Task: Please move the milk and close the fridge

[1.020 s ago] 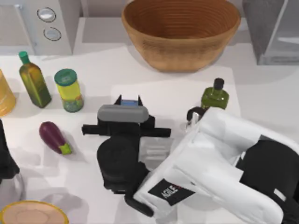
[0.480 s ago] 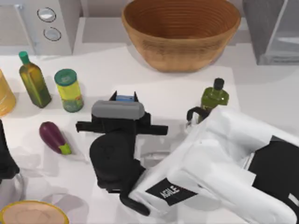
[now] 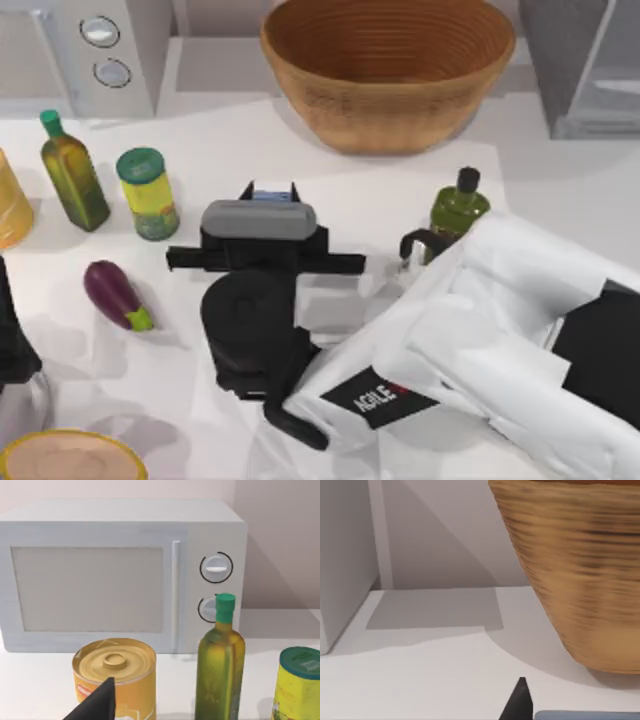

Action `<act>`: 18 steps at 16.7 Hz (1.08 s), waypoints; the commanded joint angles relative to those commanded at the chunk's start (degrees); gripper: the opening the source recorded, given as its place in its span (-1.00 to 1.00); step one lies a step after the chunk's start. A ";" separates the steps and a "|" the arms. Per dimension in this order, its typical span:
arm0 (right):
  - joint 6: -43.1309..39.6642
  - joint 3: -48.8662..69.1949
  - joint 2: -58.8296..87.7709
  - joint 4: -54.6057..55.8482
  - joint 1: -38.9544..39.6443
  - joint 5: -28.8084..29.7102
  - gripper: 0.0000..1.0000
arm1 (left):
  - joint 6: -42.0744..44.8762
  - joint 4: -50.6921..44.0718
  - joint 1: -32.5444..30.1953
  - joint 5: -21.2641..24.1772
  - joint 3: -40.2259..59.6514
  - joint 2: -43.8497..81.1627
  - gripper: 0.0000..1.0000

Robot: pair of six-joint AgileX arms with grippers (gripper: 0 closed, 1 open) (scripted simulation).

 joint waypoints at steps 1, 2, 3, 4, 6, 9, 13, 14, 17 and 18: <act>0.30 -0.40 -1.21 0.08 -0.04 -1.11 -1.00 | 0.00 0.00 0.00 0.00 0.00 0.00 1.00; 0.71 -1.03 -3.00 0.16 -0.27 -2.72 -1.00 | 0.00 0.00 0.00 0.00 0.00 0.00 1.00; 1.21 -1.91 -5.33 0.25 -0.76 -4.75 -1.00 | 0.00 0.00 0.00 0.00 0.00 0.00 1.00; 1.75 -3.05 -8.15 0.31 -1.58 -7.12 -1.00 | 0.00 0.00 0.00 0.00 0.00 0.00 1.00; 2.87 -6.04 -15.01 0.39 -4.50 -12.70 -1.00 | 0.00 0.00 0.00 0.00 0.00 0.00 1.00; 4.06 -12.95 -26.41 0.24 -12.38 -22.67 -1.00 | 0.00 0.00 0.00 0.00 0.00 0.00 1.00; 3.92 -26.80 -38.86 -0.48 -27.65 -37.10 -1.00 | 0.00 0.00 0.00 0.00 0.00 0.00 1.00; 3.55 -30.42 -41.54 -0.72 -31.74 -40.53 -1.00 | 0.00 0.00 0.00 0.00 0.00 0.00 1.00; 2.03 -40.09 -48.45 -1.51 -43.27 -49.60 -1.00 | 0.00 0.00 0.00 0.00 0.00 0.00 1.00; 1.47 -42.91 -50.27 -1.76 -46.58 -52.14 -1.00 | 0.00 0.00 0.00 0.00 0.00 0.00 1.00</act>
